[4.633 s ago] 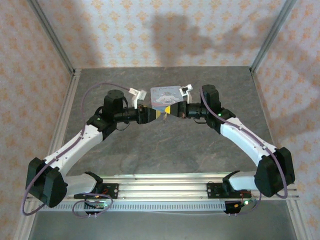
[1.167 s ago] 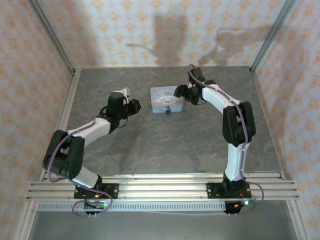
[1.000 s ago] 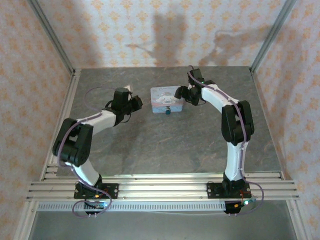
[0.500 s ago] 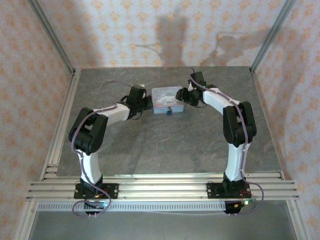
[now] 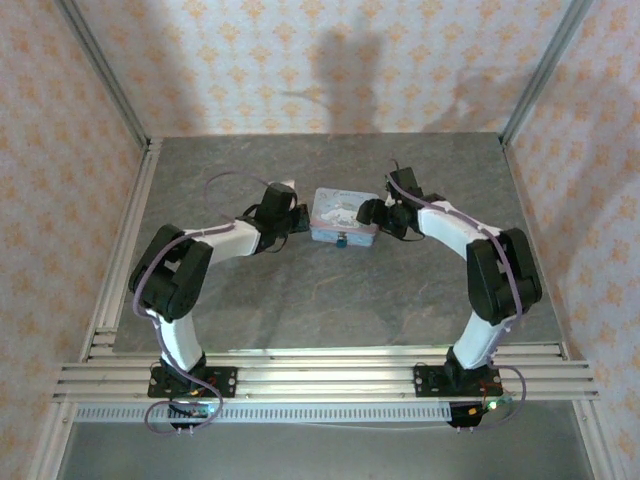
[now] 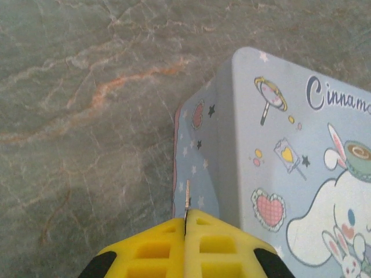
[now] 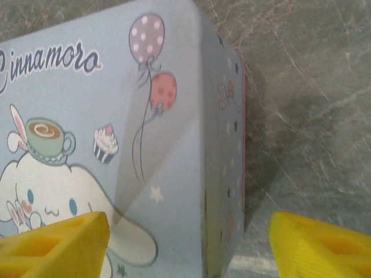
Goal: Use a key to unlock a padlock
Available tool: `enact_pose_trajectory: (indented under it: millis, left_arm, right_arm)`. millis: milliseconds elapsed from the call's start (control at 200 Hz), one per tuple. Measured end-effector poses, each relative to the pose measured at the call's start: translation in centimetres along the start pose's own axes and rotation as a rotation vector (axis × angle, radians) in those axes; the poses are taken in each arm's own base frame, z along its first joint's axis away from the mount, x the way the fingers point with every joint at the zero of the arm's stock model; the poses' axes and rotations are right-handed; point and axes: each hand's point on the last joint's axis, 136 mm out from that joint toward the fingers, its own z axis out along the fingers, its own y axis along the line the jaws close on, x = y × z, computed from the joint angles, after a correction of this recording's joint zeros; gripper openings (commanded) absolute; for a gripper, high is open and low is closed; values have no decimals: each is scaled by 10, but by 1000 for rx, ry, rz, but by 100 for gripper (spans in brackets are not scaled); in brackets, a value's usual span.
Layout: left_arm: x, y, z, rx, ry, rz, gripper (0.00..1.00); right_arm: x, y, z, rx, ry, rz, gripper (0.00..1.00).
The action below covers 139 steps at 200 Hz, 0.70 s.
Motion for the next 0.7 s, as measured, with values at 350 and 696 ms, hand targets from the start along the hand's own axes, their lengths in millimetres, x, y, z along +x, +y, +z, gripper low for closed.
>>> enact_pose_trajectory:
  millis: [350, 696]
  left_arm:
    - [8, 7, -18, -2, 1, 5, 0]
    - [17, 28, -24, -21, 20, -24, 0]
  right_arm:
    - [49, 25, -57, 63, -147, -184, 67]
    - [89, 25, 9, 179, -84, -168, 56]
